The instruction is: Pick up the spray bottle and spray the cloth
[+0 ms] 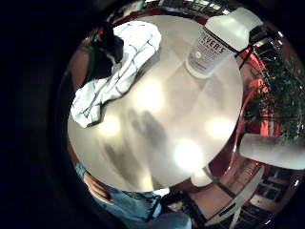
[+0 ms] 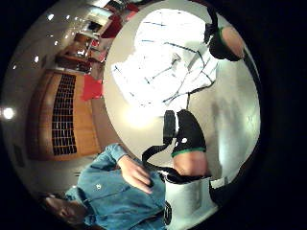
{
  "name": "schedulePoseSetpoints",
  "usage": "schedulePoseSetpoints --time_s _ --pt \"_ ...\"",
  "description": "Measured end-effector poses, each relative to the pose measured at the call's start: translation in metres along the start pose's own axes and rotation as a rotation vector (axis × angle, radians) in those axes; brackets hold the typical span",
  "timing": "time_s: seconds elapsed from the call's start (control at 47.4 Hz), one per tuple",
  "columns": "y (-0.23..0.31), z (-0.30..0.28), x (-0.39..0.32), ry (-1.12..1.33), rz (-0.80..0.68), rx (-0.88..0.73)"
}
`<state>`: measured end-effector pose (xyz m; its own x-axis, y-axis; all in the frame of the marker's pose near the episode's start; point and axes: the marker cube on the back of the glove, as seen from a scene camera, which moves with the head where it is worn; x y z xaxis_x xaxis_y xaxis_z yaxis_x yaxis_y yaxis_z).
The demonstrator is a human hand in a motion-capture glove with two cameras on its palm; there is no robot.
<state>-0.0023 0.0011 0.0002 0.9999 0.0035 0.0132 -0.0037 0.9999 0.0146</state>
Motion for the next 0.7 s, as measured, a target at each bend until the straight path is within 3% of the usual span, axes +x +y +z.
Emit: schedulePoseSetpoints --time_s 0.211,0.359,0.464,0.569,0.696 --pt "0.0 -0.007 0.001 -0.057 0.034 0.068" --pt "0.0 -0.015 0.006 -0.125 0.098 0.213" --pt "-0.01 -0.024 0.012 -0.257 0.342 0.385" --pt "-0.015 -0.032 0.021 -0.416 0.468 0.461" --pt "-0.013 -0.034 0.043 -0.517 0.316 0.563"
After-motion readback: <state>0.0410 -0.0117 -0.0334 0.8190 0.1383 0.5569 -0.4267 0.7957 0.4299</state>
